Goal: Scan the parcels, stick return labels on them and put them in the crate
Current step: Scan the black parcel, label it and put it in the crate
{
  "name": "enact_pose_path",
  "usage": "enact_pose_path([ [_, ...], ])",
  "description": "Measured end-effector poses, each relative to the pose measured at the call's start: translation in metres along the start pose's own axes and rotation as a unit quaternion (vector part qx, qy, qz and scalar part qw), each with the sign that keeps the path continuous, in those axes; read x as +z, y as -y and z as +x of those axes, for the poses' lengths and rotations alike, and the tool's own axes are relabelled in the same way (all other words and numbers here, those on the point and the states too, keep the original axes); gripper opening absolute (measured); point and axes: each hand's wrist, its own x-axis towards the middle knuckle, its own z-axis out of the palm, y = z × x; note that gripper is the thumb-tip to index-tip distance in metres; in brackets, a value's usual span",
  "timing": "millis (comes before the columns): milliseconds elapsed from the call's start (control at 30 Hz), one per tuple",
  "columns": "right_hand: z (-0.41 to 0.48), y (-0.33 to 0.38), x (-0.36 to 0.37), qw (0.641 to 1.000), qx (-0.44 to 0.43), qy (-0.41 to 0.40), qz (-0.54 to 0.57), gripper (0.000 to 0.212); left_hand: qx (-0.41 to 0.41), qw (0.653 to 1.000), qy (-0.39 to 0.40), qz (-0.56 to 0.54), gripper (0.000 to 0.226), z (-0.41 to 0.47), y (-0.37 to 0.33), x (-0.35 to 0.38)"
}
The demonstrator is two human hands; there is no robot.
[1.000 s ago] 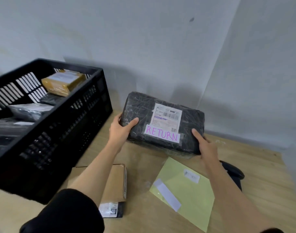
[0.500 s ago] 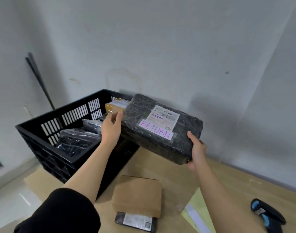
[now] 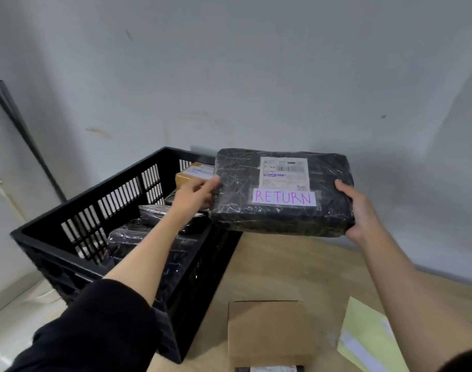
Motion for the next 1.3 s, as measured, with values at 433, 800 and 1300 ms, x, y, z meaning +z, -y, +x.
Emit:
enact_pose_path([
  [433,-0.007,0.010,0.018,0.999,-0.014,0.027,0.023,0.055,-0.053,0.967,-0.068,-0.241,0.035,0.000,-0.039,0.015],
  [800,0.035,-0.048,0.216,0.997,0.030,0.066,-0.015,0.070,-0.026,0.962,-0.266,0.064,0.028,0.018,0.012,-0.174],
  [1300,0.063,-0.083,0.256,0.978,0.166,0.056,-0.111,0.040,-0.168,0.889,-0.130,0.406,0.068,0.047,0.106,-0.269],
])
